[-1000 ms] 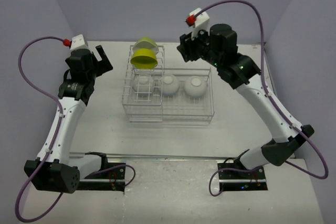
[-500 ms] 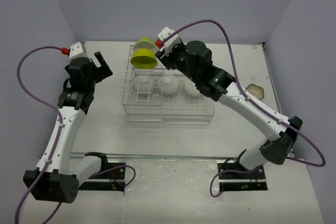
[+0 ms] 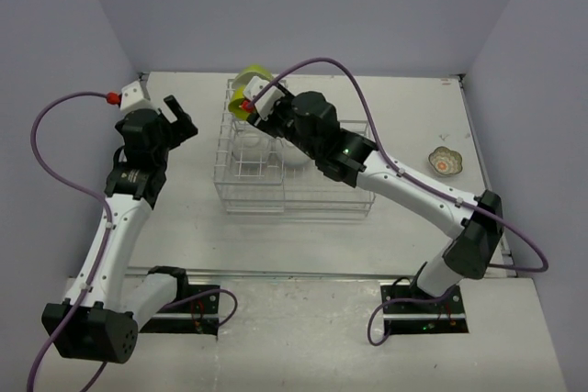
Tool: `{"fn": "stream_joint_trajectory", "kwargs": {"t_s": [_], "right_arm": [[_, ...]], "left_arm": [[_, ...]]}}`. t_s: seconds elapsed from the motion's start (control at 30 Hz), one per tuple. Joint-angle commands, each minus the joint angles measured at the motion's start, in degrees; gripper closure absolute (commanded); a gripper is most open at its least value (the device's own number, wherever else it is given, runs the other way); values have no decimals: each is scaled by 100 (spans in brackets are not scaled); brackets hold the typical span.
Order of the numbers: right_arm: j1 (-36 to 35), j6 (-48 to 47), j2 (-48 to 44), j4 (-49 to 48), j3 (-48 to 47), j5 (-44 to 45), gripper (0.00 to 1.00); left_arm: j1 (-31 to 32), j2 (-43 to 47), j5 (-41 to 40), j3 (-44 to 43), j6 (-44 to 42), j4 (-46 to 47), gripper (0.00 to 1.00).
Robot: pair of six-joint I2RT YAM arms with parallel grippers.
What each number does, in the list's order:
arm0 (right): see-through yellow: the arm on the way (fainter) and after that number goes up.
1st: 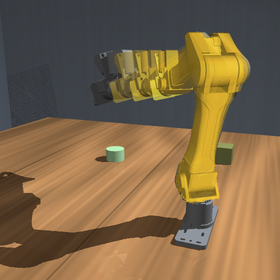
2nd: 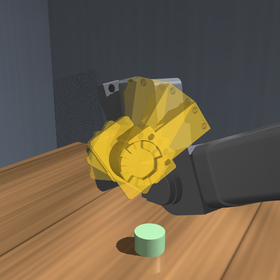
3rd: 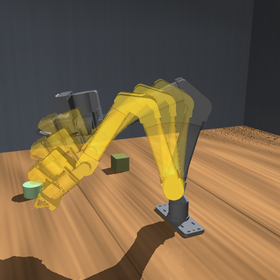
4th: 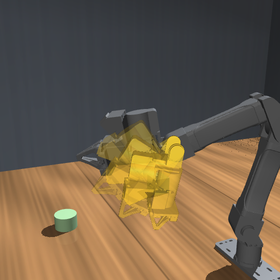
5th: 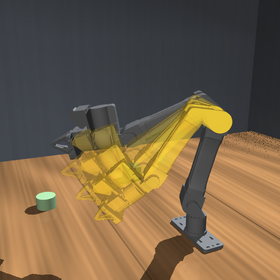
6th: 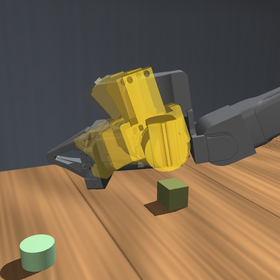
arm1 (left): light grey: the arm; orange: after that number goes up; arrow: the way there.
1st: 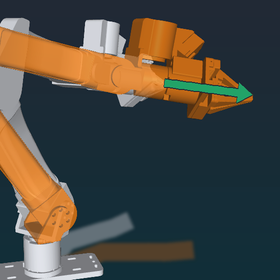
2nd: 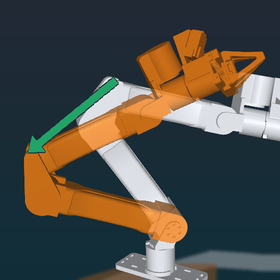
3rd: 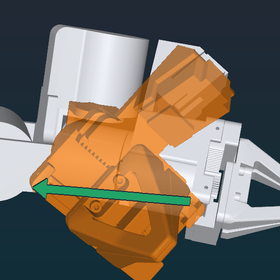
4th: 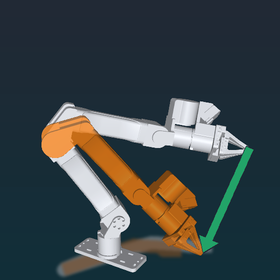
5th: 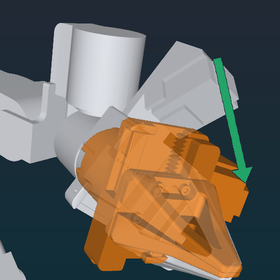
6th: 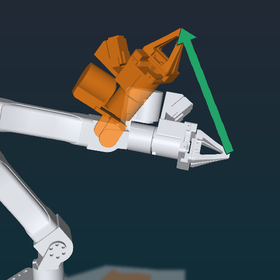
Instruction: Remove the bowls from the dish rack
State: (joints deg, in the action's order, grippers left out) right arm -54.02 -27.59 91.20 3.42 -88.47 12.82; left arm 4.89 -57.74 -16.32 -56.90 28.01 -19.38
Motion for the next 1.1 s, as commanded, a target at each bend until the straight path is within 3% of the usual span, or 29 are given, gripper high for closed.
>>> {"fn": "stream_joint_trajectory", "kwargs": {"t_s": [0.0, 0.37, 0.8, 1.03, 1.07], "right_arm": [[-100, -281, 143, -657, -30, 151, 51], [-109, -799, 767, -1335, -83, 352, 53], [-100, -1644, 1137, -2802, 339, 1056, 58], [-100, -1828, 1190, -3321, 549, 1354, 66], [-109, -1863, 1190, -3417, 585, 1416, 72]], "left_arm": [[-31, 149, -100, 109, 100, 435, 3], [-31, 508, -56, 346, 108, 540, 3], [-31, 711, -12, 619, 99, 769, 3], [-31, 711, -12, 681, 126, 874, 3], [-31, 702, -3, 698, 117, 892, 3]]}}
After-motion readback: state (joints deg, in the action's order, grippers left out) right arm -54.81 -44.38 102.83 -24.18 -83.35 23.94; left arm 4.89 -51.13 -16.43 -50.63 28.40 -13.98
